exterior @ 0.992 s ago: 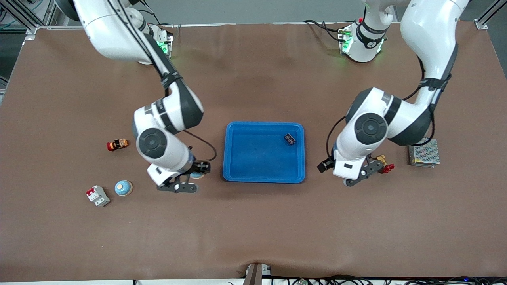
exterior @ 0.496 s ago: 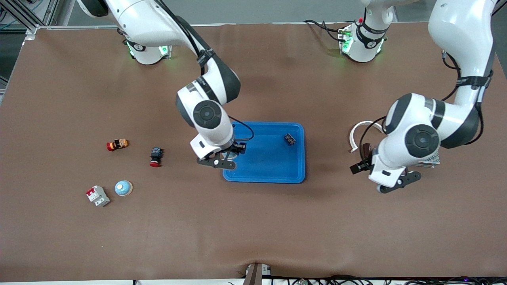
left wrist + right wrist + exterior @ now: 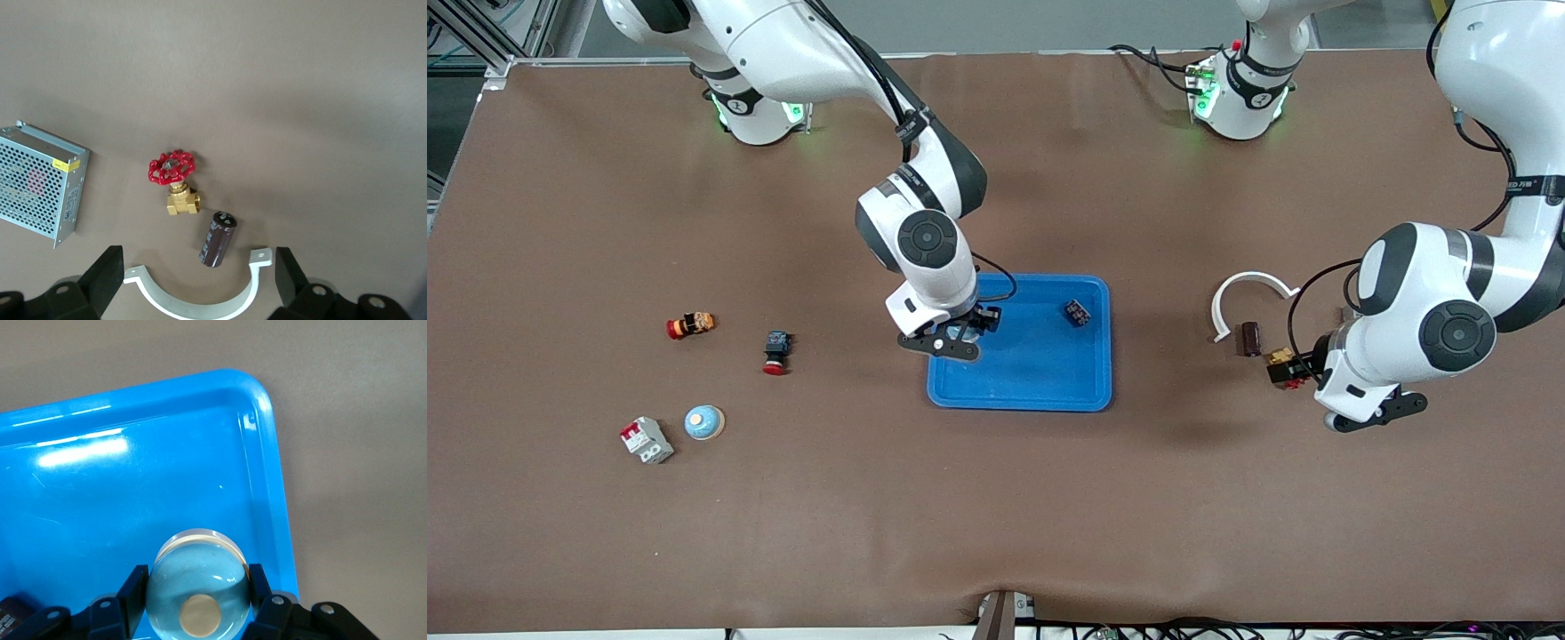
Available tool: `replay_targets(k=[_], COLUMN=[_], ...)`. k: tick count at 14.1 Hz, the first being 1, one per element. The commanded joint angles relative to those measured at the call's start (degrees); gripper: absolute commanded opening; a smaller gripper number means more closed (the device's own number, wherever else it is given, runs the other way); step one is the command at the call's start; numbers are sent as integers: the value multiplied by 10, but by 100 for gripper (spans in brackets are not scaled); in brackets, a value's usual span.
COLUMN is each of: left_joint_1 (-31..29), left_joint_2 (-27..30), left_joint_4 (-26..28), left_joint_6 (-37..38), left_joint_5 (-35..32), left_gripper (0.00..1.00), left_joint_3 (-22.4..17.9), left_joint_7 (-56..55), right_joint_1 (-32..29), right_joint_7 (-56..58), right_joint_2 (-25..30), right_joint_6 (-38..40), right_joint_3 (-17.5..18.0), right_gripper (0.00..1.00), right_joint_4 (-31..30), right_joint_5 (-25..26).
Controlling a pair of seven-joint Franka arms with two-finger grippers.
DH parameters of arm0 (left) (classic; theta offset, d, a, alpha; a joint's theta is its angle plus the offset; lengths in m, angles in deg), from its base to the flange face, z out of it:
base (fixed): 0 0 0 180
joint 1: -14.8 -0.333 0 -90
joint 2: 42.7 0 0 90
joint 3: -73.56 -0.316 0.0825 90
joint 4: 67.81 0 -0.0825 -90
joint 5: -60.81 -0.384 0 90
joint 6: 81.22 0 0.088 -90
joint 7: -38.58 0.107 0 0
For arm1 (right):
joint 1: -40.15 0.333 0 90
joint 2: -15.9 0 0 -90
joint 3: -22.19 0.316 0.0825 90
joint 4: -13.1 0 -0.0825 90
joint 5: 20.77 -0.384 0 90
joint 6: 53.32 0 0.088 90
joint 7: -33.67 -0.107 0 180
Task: Place electrolytic capacitor and blue bell in tray
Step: 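Grasp the capacitor with the left gripper while the right gripper releases the bell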
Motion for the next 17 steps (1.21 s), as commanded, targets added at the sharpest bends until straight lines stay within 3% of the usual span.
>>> replay_targets(k=[1,3,10,17], left_joint_1=[-4,-4,-20,-23], left_joint_2=[35,40,40,19], left_joint_4=[72,100,176,212], left_joint_6=[-36,-51,-99,-171], left_joint_5=[-11,-11,-11,-11], left_gripper=[100,98,73,66], left_joint_3=[5,5,6,5], left_joint_7=[0,0,25,24], right_joint_1=[16,27,40,46], right_joint_7=[-25,-33,-40,-48], right_joint_2=[4,-4,-13,-27], right_joint_6=[-29,-45,-83,-94], right_joint_3=[-7,-7,-9,-9], right_gripper=[48,48,49,49], right_joint_4=[-21,-26,-51,-51], right_joint_5=[5,5,5,16])
